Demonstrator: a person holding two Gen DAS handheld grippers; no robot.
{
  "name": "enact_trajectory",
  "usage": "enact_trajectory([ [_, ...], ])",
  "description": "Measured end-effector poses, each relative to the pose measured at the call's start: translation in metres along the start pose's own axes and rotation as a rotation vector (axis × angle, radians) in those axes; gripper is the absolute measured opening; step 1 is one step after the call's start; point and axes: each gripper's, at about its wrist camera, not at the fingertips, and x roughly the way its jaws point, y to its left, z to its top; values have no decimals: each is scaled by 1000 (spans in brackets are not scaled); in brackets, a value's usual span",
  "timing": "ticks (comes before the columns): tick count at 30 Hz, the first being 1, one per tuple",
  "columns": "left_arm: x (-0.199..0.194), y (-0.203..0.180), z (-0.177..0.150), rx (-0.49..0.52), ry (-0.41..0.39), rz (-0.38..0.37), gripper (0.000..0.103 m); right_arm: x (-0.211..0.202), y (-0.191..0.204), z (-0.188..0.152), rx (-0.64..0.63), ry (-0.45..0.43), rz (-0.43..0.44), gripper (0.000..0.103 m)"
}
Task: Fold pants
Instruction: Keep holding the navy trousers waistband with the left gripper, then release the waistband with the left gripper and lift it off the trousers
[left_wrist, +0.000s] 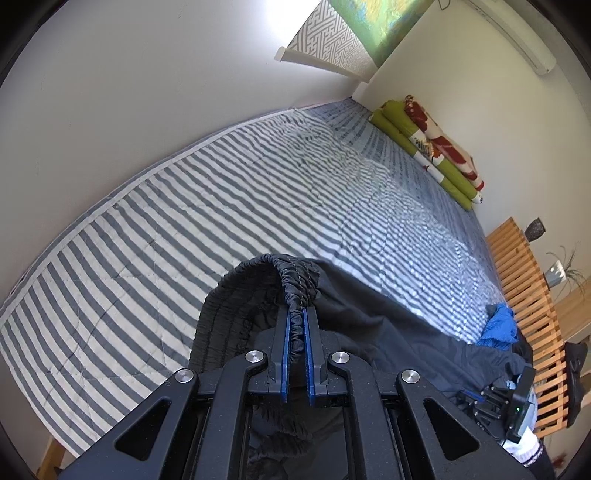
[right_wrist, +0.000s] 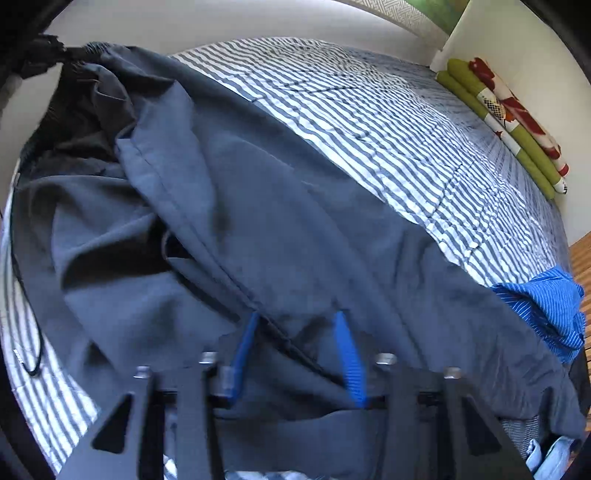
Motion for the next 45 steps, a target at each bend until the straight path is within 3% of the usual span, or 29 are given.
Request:
enact_trajectory([
  [5, -3, -1, 26, -19, -33, -41, 6, -31, -31, 28, 33, -96, -85, 2],
  [9, 17, -11, 64, -31, -49, -42, 6, -60, -68, 78, 33, -216, -209, 1],
  [11, 39, -18, 88, -51, -55, -46, 6, -57, -94, 113, 54, -234, -290, 1],
  [13, 71, -28, 111, -61, -56, -50, 9, -35, -124, 148, 97, -205, -348, 1],
  [15, 112, -39, 128, -37, 0, 3, 16, 7, -150, 177, 141, -101, -392, 3],
  [17, 138, -45, 134, -53, 48, 64, 22, 37, -162, 189, 174, -18, -442, 9],
  [18, 141, -44, 134, -60, 51, 55, 22, 41, -161, 188, 190, -22, -431, 10],
  [21, 130, -38, 127, -65, 40, 36, 22, 29, -151, 173, 204, -62, -351, 19],
  [23, 114, -32, 115, -28, 43, 33, 26, 12, -142, 154, 191, -93, -333, 32],
  [24, 106, -29, 106, -11, 49, 43, 29, 4, -137, 143, 190, -103, -318, 33],
  [26, 91, -21, 84, 21, 74, 60, 47, -13, -131, 122, 210, -119, -257, 33],
  [32, 63, 15, -1, 21, 182, 113, 56, -68, -91, 11, 328, -114, -91, 38],
  [39, 62, 35, -69, -48, 242, 123, 66, -82, -56, -105, 445, -10, -67, 42],
  [45, 77, 23, -86, -87, 194, 198, 70, -68, -54, -135, 500, 22, -41, 47],
])
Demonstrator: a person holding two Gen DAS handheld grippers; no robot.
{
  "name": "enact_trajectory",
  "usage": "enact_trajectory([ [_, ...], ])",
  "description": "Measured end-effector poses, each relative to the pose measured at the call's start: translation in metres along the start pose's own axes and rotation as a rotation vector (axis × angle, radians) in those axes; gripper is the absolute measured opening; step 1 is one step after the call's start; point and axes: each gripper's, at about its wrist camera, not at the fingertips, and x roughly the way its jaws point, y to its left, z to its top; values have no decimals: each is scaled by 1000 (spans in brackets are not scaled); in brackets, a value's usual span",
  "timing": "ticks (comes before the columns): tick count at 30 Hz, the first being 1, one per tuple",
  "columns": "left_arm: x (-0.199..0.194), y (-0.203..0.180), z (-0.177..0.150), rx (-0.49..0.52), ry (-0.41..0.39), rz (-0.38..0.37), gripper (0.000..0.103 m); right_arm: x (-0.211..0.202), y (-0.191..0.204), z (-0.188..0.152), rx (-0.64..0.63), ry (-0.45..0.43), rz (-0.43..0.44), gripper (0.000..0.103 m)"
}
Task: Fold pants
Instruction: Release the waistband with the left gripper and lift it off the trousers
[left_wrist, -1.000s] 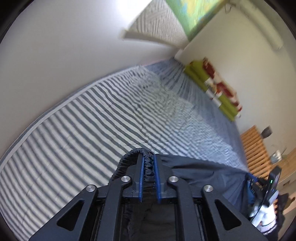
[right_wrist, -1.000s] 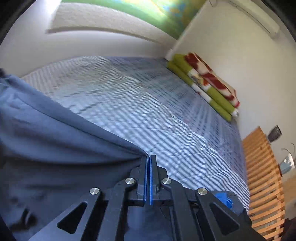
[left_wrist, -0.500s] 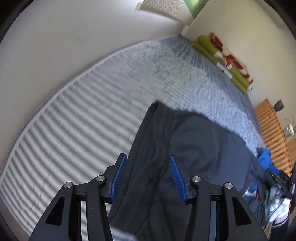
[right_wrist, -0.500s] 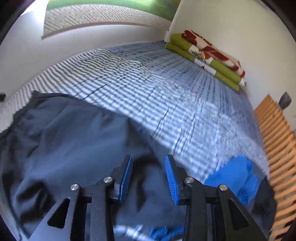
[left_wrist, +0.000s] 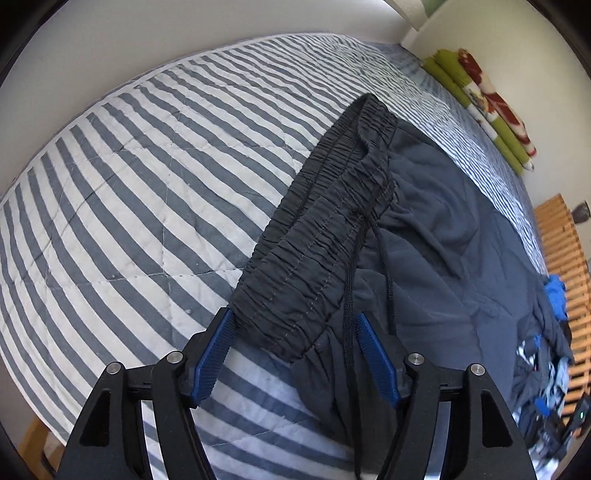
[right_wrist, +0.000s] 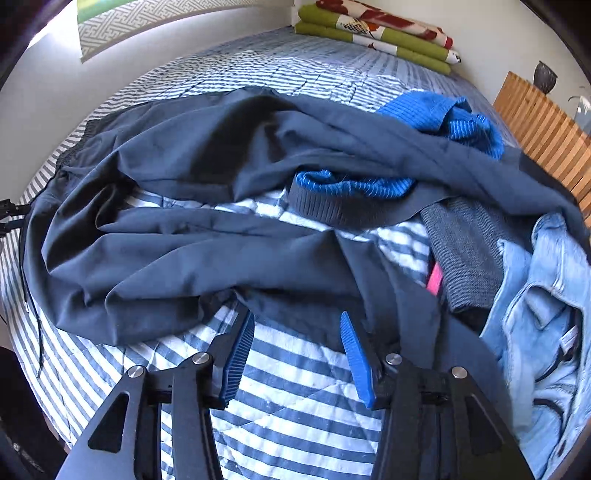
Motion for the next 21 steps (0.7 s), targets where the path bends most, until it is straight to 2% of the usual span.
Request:
enact_trajectory([
  [1, 0, -3, -2, 4, -16, 19, 62, 5, 4, 2, -1, 11, 18, 48],
  [2, 1, -8, -2, 24, -21, 35, 44, 10, 11, 2, 1, 24, 47, 48],
  [5, -2, -13, -4, 53, -34, 33, 27, 23, 27, 6, 40, 51, 123, 49],
  [7, -11, -9, -2, 37, -48, 14, 23, 33, 41, 11, 53, 56, 139, 49],
  [10, -30, 4, 7, 32, -94, 19, 19, 48, 63, 14, 60, 76, 136, 48],
  [12, -48, 18, 20, 16, -142, 34, 16, 48, 80, 13, 30, 83, 194, 46],
  [15, -70, 48, 45, -59, -201, 52, 15, 22, 97, 8, -17, 37, 276, 45],
  [16, -73, 54, 50, -73, -207, 60, 16, 13, 96, 5, -17, 19, 276, 45],
  [17, -74, 58, 56, -79, -195, 70, 23, 2, 92, 2, -10, 1, 265, 45],
  [18, -72, 59, 59, -73, -169, 69, 26, -9, 84, -4, 4, -15, 253, 45],
  [20, -72, 57, 60, -31, -122, 61, 33, -29, 60, -18, 41, -41, 201, 45],
  [21, -74, 55, 58, -13, -127, 83, 35, -40, 46, -28, 56, -55, 158, 45],
])
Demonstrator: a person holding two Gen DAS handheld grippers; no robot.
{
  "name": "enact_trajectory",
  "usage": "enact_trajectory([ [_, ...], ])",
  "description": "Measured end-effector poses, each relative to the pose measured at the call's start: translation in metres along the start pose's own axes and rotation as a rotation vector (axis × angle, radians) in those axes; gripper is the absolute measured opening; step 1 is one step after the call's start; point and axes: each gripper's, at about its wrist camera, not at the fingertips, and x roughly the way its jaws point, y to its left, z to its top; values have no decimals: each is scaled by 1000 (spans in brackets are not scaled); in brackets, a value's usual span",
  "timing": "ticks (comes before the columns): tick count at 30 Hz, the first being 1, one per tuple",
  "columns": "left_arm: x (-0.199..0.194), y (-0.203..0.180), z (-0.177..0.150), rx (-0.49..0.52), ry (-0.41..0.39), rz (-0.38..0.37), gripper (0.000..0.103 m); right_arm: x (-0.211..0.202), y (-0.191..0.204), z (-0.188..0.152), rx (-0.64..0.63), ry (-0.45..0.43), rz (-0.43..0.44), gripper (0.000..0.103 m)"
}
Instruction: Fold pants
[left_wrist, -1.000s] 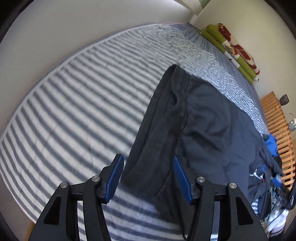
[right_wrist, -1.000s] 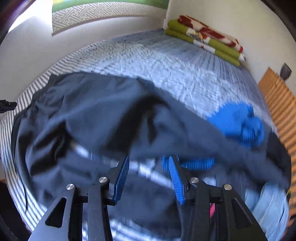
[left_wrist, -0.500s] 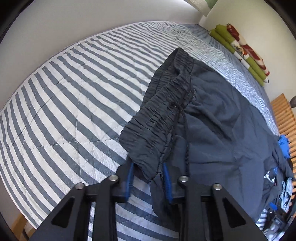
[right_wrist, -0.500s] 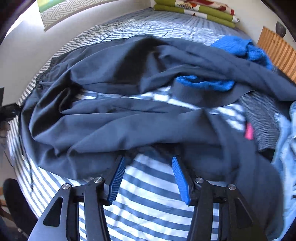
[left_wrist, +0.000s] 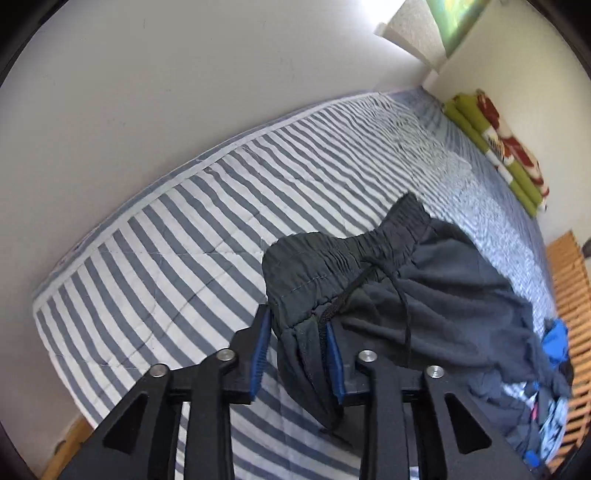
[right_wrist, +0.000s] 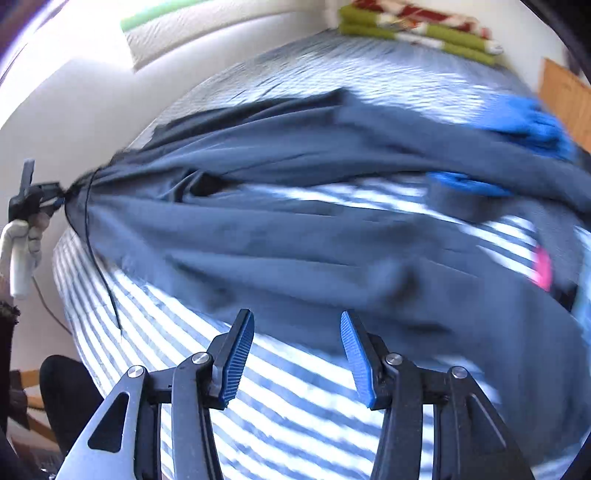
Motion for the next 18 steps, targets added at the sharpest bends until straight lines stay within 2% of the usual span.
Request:
enact_trajectory([
  [2, -10, -2, -4, 35, -26, 53, 42, -25, -28, -22, 14, -16, -116, 46],
  [4, -22, -2, -5, 33, -56, 67, 42, -42, -48, -42, 39, -12, -227, 48],
  [7, -50, -12, -19, 47, -98, 19, 42, -61, -82, -69, 67, 10, -340, 53],
  [9, -66, -43, -38, 152, -102, -23, 41, -65, -104, -84, 85, 24, -394, 53],
  [12, -79, -102, -78, 326, -75, -106, 42, -64, -121, -102, 96, 36, -416, 54],
  [15, -78, -173, -130, 510, 1, -207, 42, -57, -126, -109, 101, 28, -402, 55],
  [18, -68, -234, -182, 667, 73, -256, 43, -49, -122, -110, 68, 31, -393, 57],
])
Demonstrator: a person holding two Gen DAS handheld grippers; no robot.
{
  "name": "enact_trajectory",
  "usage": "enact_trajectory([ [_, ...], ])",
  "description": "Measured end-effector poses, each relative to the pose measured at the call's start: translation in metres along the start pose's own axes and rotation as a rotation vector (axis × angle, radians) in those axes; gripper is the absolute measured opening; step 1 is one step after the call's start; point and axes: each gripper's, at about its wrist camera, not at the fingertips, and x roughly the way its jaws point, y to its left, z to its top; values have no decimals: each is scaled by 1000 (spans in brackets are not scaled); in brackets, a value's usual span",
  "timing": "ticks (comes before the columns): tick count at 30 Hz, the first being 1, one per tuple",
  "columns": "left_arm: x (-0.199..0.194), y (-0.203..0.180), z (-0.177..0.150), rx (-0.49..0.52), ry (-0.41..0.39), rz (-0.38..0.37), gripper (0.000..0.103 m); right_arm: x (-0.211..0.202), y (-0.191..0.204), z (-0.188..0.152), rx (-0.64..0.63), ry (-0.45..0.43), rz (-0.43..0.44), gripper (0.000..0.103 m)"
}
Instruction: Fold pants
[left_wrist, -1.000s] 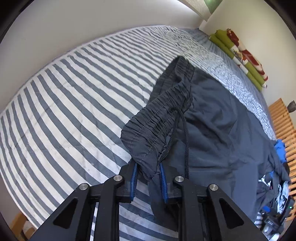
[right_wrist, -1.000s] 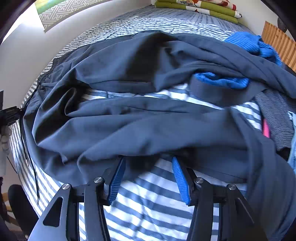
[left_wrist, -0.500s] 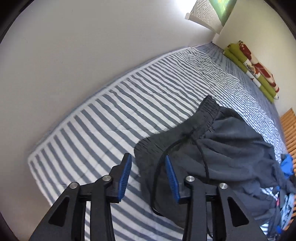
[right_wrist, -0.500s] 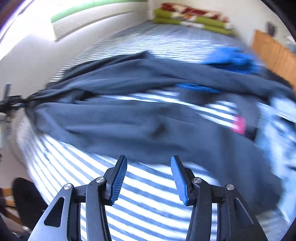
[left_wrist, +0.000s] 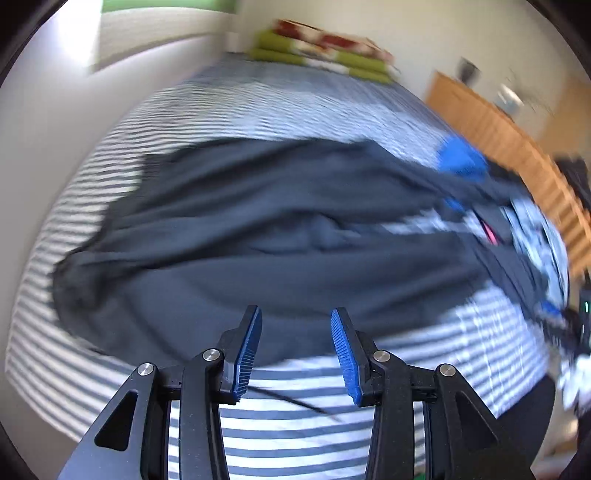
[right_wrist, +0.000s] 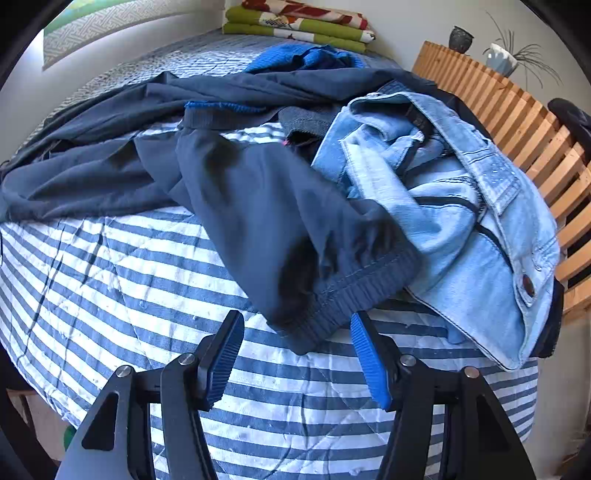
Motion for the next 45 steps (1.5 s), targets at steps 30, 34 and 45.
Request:
enact_trajectory([
  [30, -17, -135, -30, 415, 47, -183, 1, -162, -84, 55, 77, -193, 89, 2],
  [34, -8, -141, -53, 484, 152, -168, 11, -102, -98, 52, 86, -40, -16, 43],
  [45, 38, -149, -43, 431, 153, -147, 12, -35, -145, -40, 356, 16, 159, 47],
])
